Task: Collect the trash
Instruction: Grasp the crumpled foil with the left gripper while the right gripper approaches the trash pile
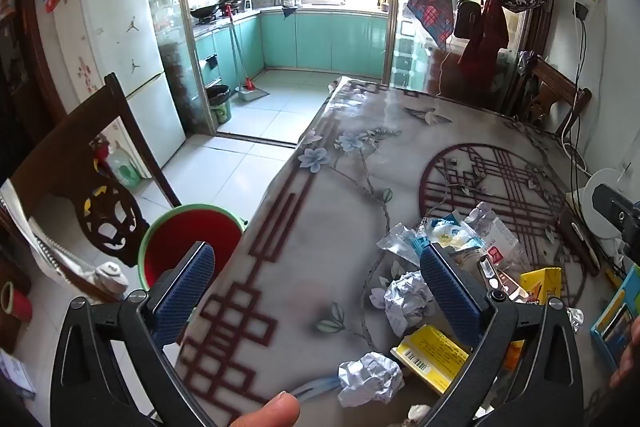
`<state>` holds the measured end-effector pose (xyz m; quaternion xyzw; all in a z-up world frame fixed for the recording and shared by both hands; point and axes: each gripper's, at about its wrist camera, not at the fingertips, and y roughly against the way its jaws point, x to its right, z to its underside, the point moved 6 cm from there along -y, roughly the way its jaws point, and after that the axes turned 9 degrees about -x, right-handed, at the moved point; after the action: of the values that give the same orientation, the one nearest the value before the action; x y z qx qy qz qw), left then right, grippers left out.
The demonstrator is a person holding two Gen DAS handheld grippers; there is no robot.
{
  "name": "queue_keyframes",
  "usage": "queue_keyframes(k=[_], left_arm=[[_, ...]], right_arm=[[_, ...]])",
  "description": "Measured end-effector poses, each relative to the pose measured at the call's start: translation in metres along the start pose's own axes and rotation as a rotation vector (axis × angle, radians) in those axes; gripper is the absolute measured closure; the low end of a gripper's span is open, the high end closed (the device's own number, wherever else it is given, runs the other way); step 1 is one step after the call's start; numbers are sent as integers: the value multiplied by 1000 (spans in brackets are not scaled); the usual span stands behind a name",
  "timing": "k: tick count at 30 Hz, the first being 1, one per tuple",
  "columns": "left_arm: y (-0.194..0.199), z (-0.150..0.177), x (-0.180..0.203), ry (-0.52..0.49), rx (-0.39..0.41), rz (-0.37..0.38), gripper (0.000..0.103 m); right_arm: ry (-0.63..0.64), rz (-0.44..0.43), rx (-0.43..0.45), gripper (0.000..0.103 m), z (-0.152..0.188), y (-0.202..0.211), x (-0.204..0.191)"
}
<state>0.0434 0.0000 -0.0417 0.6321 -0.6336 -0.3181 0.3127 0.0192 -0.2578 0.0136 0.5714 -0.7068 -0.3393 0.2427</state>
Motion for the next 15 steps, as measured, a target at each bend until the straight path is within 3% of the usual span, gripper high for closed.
queue_keyframes(k=[15], left_arm=[[1, 0, -6, 28, 18, 39, 0]], right_arm=[[3, 2, -4, 0, 1, -1, 0]])
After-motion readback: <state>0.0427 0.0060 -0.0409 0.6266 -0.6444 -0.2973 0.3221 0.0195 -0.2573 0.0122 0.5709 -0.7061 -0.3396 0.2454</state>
